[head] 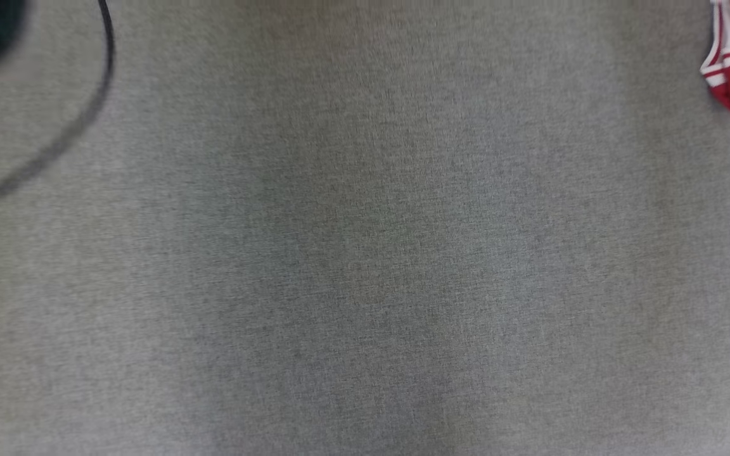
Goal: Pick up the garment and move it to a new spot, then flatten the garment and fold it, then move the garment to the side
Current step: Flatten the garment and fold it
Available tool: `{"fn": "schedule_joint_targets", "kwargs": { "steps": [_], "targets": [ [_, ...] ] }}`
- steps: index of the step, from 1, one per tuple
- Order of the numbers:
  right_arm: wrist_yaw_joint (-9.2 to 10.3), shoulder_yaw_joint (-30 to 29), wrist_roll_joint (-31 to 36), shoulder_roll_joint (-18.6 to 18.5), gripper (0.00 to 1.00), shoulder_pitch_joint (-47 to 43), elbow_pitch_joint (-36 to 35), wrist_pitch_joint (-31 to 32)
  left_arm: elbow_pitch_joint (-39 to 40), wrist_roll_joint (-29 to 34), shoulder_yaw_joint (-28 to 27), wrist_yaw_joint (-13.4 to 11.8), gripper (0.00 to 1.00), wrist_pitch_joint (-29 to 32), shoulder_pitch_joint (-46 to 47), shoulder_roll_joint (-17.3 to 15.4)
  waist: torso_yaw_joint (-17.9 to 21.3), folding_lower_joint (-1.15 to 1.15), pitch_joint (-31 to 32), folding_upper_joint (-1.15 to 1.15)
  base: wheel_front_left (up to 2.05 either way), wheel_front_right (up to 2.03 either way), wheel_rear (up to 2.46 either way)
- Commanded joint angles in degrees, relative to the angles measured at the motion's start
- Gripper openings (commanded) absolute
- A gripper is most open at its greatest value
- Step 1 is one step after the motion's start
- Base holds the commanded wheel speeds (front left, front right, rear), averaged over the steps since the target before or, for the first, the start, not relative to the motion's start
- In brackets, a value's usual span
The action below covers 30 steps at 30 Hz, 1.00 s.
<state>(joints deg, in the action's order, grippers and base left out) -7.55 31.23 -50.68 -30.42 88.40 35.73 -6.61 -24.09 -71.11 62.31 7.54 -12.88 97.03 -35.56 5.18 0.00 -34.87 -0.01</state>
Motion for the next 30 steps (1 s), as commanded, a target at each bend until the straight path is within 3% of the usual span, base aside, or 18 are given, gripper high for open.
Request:
{"fn": "schedule_joint_targets", "kwargs": {
  "steps": [1,4,5,6,9,14,22,30],
  "targets": [
    [0.16,0.39,-1.56,-2.23,0.0,-5.6,-3.09,-0.7,2.64,-1.38,0.6,-0.13,0.0,-1.21,-4.5,-1.22,-1.22,0.0,3.5,0.01,0.0,0.0,0.0],
    [0.16,-0.23,-3.22,-5.69,0.0,-14.71,-8.3,-1.8,7.07,-2.22,0.8,-0.12,0.0,-2.07,-11.39,-1.87,-1.86,0.0,5.88,0.01,0.0,0.0,0.0],
    [0.16,-0.78,-4.06,-7.73,0.0,-21.84,-12.05,-2.53,9.19,-0.87,0.41,-0.14,0.0,-2.29,-16.6,-2.43,-2.13,0.0,7.69,0.01,0.0,0.0,0.0],
    [0.16,-0.78,-4.06,-7.73,0.0,-21.84,-12.05,-2.53,9.19,-0.87,0.41,-0.14,0.0,-2.29,-16.6,-2.43,-2.13,0.0,7.69,0.01,0.0,0.0,0.0],
    [0.16,-3.49,-5.03,-10.57,0.0,-32.63,-16.92,-4.05,12.87,1.69,-1.97,-0.33,0.0,-2.36,-25.21,-2.11,-2.57,0.0,10.02,0.01,0.0,0.0,0.0],
    [0.16,-9.26,-5.41,-11.7,0.0,-50.53,-22.62,-5.14,18.51,6.64,-6.97,-1.29,0.0,-2.3,-40.25,-1.7,-2.46,0.0,13.45,0.01,0.0,0.0,0.0],
    [0.16,-18.8,-3.49,-7.8,0.0,-73.99,-31.56,-3.32,24.47,14.59,-13.64,-2.51,0.0,-2.32,-61.94,-1.46,-2.24,0.0,17.34,0.01,0.0,0.0,0.0],
    [0.16,-25.32,0.45,0.54,0.0,-90.48,-38.49,1.88,22.52,21.96,-19.46,-1.95,0.0,-2.32,-77.26,1.89,-2.68,0.0,21.25,0.01,0.0,0.0,0.0]
  ]
}}
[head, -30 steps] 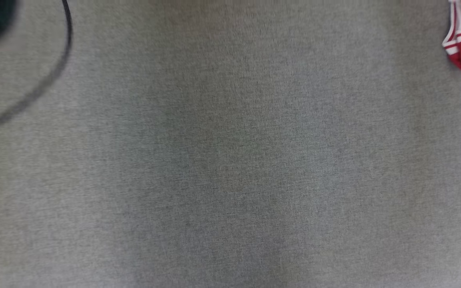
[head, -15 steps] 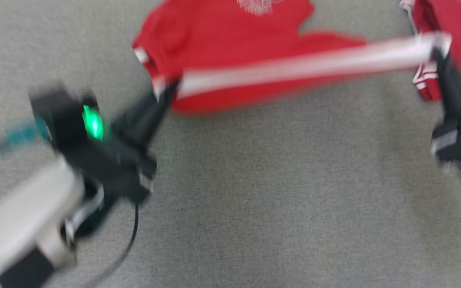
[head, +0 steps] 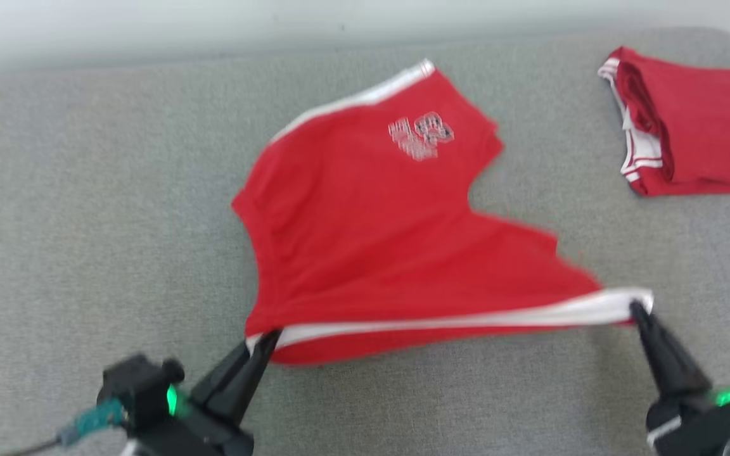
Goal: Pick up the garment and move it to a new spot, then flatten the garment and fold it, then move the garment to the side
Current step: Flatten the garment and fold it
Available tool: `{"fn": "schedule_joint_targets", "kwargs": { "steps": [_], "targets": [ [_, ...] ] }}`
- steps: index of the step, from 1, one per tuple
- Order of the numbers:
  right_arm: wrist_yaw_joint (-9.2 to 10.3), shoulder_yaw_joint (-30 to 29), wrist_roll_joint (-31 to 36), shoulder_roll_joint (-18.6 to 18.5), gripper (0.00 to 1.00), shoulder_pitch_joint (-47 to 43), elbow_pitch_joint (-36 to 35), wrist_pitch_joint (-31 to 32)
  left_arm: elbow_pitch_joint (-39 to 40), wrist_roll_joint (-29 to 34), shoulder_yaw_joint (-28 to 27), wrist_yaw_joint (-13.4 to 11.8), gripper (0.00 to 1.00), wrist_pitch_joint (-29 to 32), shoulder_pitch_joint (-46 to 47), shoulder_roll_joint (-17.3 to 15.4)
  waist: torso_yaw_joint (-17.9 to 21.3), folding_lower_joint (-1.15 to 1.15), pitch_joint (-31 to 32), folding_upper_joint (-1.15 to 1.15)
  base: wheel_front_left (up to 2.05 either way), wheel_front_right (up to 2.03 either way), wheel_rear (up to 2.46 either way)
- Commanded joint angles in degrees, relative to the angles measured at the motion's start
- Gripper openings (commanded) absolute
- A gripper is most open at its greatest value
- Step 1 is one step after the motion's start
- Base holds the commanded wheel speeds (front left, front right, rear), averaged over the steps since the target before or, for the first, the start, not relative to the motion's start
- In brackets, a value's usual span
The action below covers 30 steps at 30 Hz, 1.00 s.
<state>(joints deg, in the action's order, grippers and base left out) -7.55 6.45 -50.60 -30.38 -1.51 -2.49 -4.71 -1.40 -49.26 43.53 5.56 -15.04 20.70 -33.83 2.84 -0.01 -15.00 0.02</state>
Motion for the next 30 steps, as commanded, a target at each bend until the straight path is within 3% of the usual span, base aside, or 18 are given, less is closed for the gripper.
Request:
{"fn": "schedule_joint_targets", "kwargs": {
  "steps": [1,8,16,21,30],
  "targets": [
    [0.16,-1.35,0.81,1.64,0.0,-2.01,-0.99,0.46,-0.53,1.16,-1.47,0.33,0.0,-0.17,-2.58,0.42,-0.38,0.01,1.75,-0.02,0.0,0.0,0.0],
    [0.17,-5.25,3.99,9.37,0.0,-12.51,-4.19,4.06,-2.85,5.96,-6.46,1.42,0.0,-0.17,-12.19,2.49,-1.37,0.01,5.64,-0.02,0.0,0.0,0.0],
    [0.16,-4.89,6.75,15.39,0.0,-20.09,-6.01,7.69,-4.32,8.75,-6.9,1.82,0.0,-0.17,-19.38,3.18,-2.55,0.01,9.59,-0.02,0.0,0.0,0.0],
    [0.16,-6.79,7.86,15.52,0.0,-19.55,-6.8,8.33,-2.8,9.37,-7.1,1.84,0.0,-0.17,-20.04,4.31,-3.51,0.01,10.41,-0.02,0.0,0.0,0.0],
    [0.16,-8.78,9.18,10.52,0.0,-9.12,-4.58,10.74,-1.4,10.11,-4.78,1.86,0.0,-0.17,-15.71,7.47,-6.49,0.01,10.05,-0.02,0.0,0.0,0.0]
  ]
}}
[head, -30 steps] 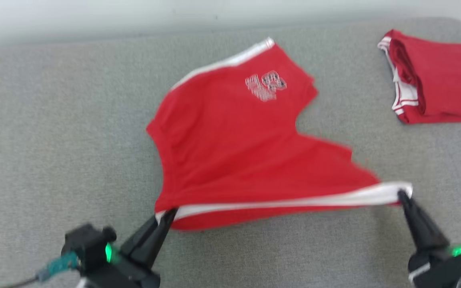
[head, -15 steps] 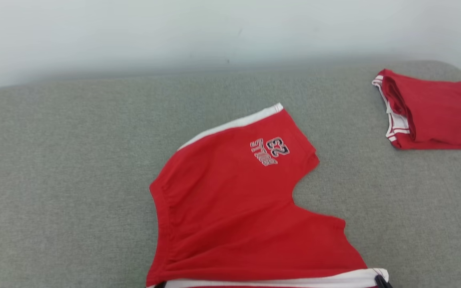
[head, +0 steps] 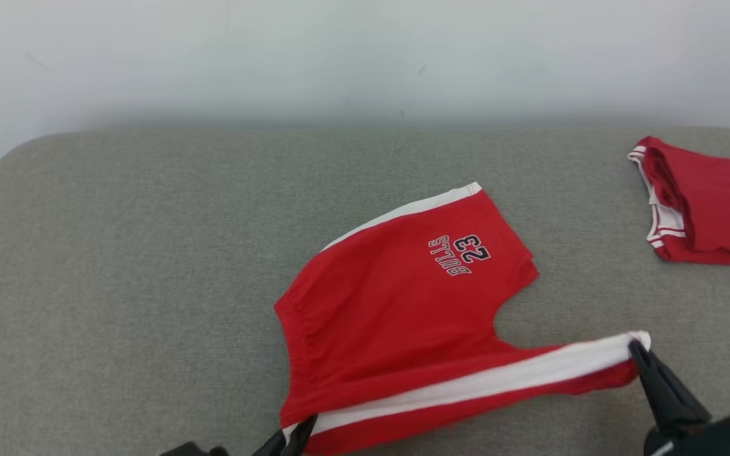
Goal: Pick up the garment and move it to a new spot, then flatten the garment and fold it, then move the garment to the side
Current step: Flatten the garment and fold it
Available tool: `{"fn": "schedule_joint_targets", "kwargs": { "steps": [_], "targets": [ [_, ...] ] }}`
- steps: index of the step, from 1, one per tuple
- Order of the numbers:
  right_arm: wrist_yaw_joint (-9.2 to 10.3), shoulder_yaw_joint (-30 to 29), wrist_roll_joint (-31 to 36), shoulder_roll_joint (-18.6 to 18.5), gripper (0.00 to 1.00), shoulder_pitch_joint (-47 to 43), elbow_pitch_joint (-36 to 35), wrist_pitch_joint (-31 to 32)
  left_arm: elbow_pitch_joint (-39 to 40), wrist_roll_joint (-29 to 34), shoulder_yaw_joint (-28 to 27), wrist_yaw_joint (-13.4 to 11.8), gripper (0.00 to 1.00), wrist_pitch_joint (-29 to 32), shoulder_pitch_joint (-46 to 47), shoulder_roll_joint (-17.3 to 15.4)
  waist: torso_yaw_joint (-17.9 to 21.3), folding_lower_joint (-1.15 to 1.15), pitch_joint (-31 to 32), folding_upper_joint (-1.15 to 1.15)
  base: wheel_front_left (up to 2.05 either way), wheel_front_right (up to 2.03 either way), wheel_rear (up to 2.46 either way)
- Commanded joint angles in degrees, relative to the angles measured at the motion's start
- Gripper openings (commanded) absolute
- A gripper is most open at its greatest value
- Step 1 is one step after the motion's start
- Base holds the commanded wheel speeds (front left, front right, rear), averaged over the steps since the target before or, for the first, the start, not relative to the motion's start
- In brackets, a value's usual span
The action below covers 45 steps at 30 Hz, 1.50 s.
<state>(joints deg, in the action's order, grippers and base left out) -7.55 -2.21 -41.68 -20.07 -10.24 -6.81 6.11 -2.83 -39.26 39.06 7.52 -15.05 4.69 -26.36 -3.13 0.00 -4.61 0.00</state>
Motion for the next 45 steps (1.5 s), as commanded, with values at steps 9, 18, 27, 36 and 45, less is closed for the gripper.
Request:
{"fn": "schedule_joint_targets", "kwargs": {
  "steps": [9,18,27,36,45],
  "targets": [
    [0.16,5.15,0.63,-5.76,0.0,17.71,10.28,1.5,-5.4,-2.29,1.58,-0.1,0.0,-0.16,11.34,3.61,-4.12,0.0,-3.07,0.0,0.0,0.0,0.0],
    [0.16,14.01,1.94,-8.4,0.0,40.75,28.01,1.4,-12.94,-4.15,0.65,-0.1,0.0,-0.16,21.37,7.59,-6.17,0.0,-8.51,0.0,0.0,0.0,0.0],
    [0.16,20.12,4.25,-7.27,0.0,55.92,43.46,-1.76,-21.5,-2.56,-0.1,-0.12,0.0,-0.16,28.63,11.03,-7.51,0.0,-13.38,0.0,0.0,0.0,0.0],
    [0.16,25.08,3.91,-5.86,0.0,63.33,52.86,-4.67,-24.98,-1.14,-0.74,-0.11,0.0,-0.16,31.71,12.97,-7.68,0.0,-15.47,0.0,0.0,0.0,0.0],
    [0.16,30.58,0.14,-5.94,1.0,64.39,56.19,-8.89,-26.8,2.27,-4.38,-0.11,1.0,-0.16,29.65,13.8,-6.62,0.0,-13.05,0.0,0.0,0.0,0.0]
  ]
}}
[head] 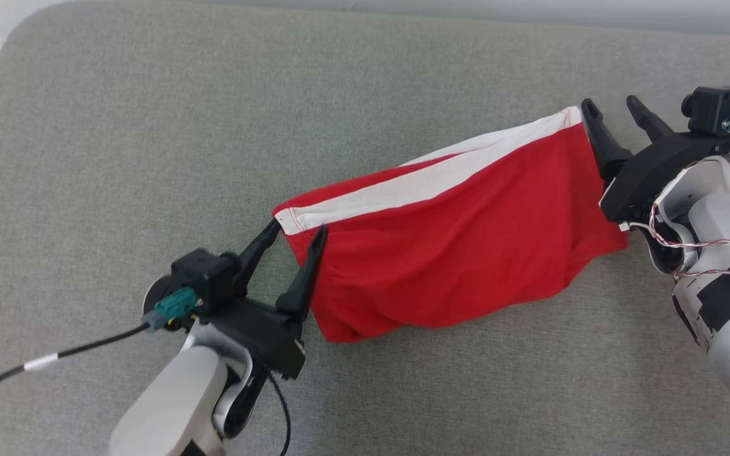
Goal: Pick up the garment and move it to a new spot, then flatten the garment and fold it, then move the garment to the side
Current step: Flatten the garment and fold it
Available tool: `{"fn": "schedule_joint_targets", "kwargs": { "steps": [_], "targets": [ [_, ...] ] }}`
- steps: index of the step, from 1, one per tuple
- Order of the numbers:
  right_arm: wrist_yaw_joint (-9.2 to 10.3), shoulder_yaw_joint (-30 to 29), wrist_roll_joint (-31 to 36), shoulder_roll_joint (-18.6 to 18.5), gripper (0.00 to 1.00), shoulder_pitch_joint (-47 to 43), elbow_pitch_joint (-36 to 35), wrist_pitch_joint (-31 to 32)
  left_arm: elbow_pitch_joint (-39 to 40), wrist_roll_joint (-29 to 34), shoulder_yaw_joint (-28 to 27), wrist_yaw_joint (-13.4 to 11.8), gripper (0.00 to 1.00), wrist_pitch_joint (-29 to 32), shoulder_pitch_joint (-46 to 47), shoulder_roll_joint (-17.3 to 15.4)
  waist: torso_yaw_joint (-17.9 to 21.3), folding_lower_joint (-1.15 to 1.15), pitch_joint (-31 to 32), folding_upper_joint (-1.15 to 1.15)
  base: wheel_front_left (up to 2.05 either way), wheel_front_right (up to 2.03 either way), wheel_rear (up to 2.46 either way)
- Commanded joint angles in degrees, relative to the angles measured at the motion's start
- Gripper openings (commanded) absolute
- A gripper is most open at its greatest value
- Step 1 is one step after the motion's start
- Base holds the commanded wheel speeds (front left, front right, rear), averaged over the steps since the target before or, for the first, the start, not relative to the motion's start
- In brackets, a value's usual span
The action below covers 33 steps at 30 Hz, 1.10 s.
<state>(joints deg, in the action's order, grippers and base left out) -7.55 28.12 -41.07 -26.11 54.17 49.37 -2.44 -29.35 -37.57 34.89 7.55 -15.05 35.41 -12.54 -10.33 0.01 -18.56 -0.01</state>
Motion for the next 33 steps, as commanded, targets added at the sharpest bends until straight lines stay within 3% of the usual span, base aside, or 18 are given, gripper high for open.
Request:
{"fn": "schedule_joint_targets", "kwargs": {
  "steps": [1,11,19,26,33],
  "targets": [
    [0.16,0.84,-1.05,-0.07,1.0,-0.33,0.01,-0.7,-0.28,1.06,-0.73,-0.15,1.0,-0.16,-1.59,-0.01,0.78,-0.01,1.36,0.01,0.0,0.0,0.0],
    [0.16,5.92,-6.81,-3.3,1.0,-5.51,-0.78,-4.35,2.87,7.77,-9.45,-0.15,1.0,-0.16,-9.57,0.38,1.22,-0.01,6.44,0.01,0.0,0.0,0.0],
    [0.16,7.77,-11.35,-5.57,1.0,-11.9,-0.19,-6.73,12.45,16.99,-20.55,-2.03,1.0,-0.16,-17.95,1.46,-0.35,-0.01,9.44,0.01,0.0,0.0,0.0],
    [0.16,8.59,-13.72,-5.71,1.0,-15.28,1.41,-7.51,21.54,23.93,-29.1,-3.45,1.0,-0.16,-24.15,3.29,-2.05,-0.01,10.55,0.01,0.0,0.0,0.0],
    [0.16,9.38,-14.4,-5.02,1.0,-15.08,4.21,-7.18,25.62,28.83,-33.5,-4.22,1.0,-0.16,-29.24,5.36,-3.34,-0.01,10.33,0.01,0.0,0.0,0.0]
  ]
}}
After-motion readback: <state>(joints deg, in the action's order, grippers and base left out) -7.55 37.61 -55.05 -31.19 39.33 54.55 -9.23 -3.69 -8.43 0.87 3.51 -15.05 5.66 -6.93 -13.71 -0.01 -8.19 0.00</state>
